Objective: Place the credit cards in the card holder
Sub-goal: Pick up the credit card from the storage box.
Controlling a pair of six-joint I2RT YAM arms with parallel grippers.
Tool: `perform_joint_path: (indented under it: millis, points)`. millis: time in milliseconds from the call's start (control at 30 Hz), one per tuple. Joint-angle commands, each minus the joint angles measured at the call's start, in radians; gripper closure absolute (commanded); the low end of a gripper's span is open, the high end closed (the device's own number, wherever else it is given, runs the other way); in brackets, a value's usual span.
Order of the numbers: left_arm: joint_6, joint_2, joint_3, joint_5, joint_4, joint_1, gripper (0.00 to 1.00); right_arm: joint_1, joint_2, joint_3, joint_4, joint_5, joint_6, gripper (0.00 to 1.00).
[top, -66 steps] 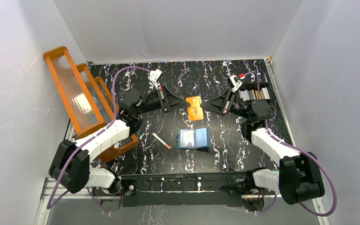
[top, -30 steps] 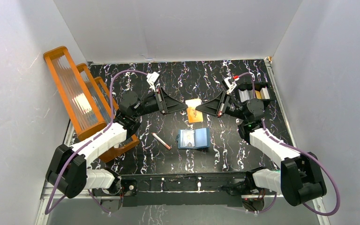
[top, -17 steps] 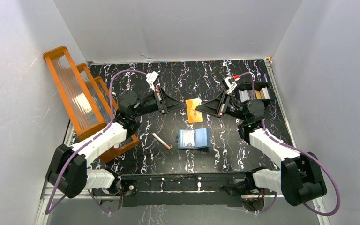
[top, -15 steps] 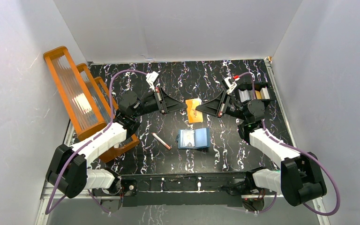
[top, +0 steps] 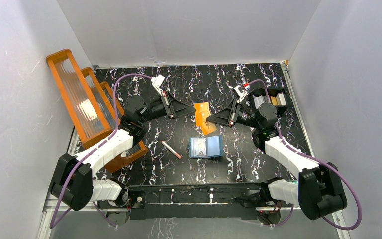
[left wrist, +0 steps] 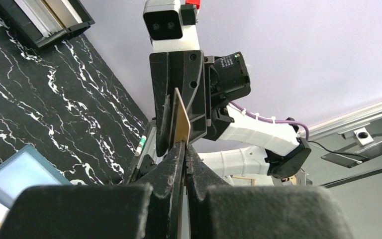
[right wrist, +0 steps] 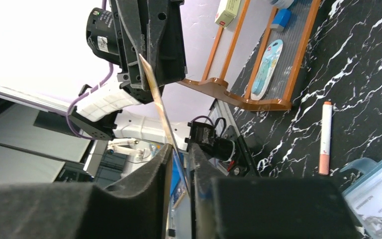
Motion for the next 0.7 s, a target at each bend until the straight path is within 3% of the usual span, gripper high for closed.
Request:
perform_joint_path:
  millis: [0, 133, 233, 367, 500, 600, 633, 667]
  points:
    - [0.041, -0.028, 0.007, -0.012, -0.002, 0.005, 1.0, 0.007, -0.024, 0.05, -0.025, -0.008, -0.056, 0.83]
    - [0.061, -0.035, 0.009, -0.025, -0.04, 0.005, 1.0, 0.008, -0.028, 0.031, -0.019, 0.003, -0.062, 1.0]
    - [0.049, -0.024, 0.009, -0.011, -0.041, 0.005, 1.0, 0.006, -0.022, 0.017, 0.03, 0.007, -0.042, 1.0]
    - [0.015, -0.003, -0.002, 0.0, -0.005, 0.005, 0.79, 0.011, 0.0, 0.012, 0.082, -0.001, -0.017, 1.0]
    - [-0.005, 0.012, -0.009, 0.006, 0.025, 0.005, 0.71, 0.019, 0.014, 0.006, 0.11, -0.004, 0.0, 1.0]
    - [-0.008, 0.022, -0.004, 0.014, 0.032, 0.005, 0.72, 0.024, 0.018, 0.007, 0.115, 0.0, 0.001, 1.0]
    - [-0.01, 0.024, -0.003, 0.016, 0.036, 0.005, 0.76, 0.025, 0.019, 0.008, 0.115, 0.0, 0.001, 1.0]
    - [-0.009, 0.025, -0.003, 0.015, 0.039, 0.005, 0.86, 0.025, 0.021, 0.007, 0.113, 0.0, 0.0, 1.0]
